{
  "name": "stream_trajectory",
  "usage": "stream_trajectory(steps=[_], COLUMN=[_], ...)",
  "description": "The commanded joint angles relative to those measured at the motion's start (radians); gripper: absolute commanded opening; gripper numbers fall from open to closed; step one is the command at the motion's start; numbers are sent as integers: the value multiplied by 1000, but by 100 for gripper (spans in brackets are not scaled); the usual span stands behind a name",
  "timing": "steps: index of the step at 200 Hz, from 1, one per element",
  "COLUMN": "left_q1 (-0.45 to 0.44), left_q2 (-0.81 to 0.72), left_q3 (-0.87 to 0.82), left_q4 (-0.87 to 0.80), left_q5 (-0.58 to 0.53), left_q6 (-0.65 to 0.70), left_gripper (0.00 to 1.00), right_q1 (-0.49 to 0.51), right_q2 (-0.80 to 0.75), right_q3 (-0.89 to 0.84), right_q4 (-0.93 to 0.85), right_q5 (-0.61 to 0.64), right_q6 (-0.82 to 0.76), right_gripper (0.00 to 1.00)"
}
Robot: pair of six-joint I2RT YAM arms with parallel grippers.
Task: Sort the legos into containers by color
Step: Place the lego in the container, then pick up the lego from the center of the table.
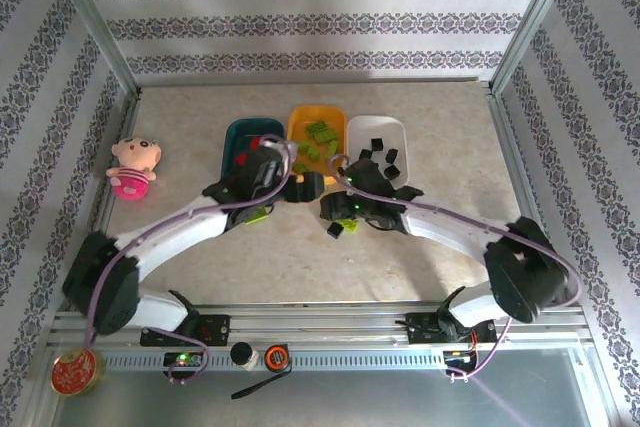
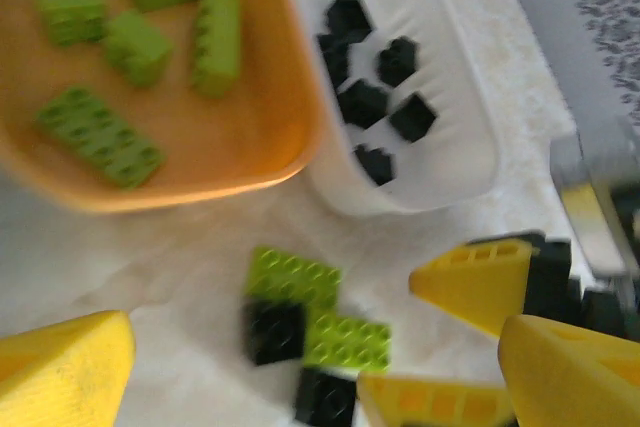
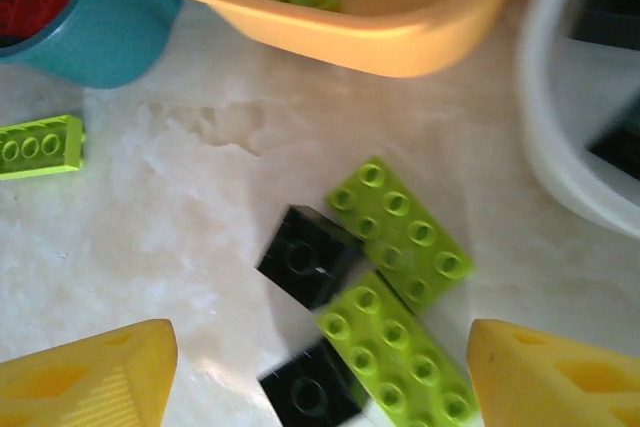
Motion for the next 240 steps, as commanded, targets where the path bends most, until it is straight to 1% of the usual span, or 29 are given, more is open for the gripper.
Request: stream_trajectory(steps=[1, 10, 37, 69, 141, 163, 185, 207, 240], left_q1=[16, 18, 19, 20, 19, 20, 20, 20, 18], left_q2=[-162, -219, -361, -447, -420, -415, -415, -408, -402], left_q3=[-97, -140, -244, -310, -338, -337, -333, -327, -318], left_q4=[-58, -85, -145, -161, -130, -124, -126, -130, -130], left_q5=[-146, -179, -263, -289, -268, -266, -267, -267, -261], left_q6=[-14, -21, -37, -48, -68, -68, -65, -62, -58], left_gripper=[97, 100, 100, 100, 100, 100, 100, 100, 100], right_q1=[23, 32, 59, 79, 127, 140, 149, 151, 151], right_q2=[96, 130, 215, 271, 357, 382, 393, 376, 274], right_q3=[80, 106, 163, 197, 250, 268, 277, 274, 226], right_q4=[-15, -27, -76, -102, -172, -197, -205, -190, -105], right_q5=[46, 68, 151, 206, 252, 270, 279, 277, 240], right_q6=[-3, 8, 43, 69, 106, 107, 100, 91, 51], right_gripper=[74, 73, 70, 66, 56, 51, 44, 37, 33])
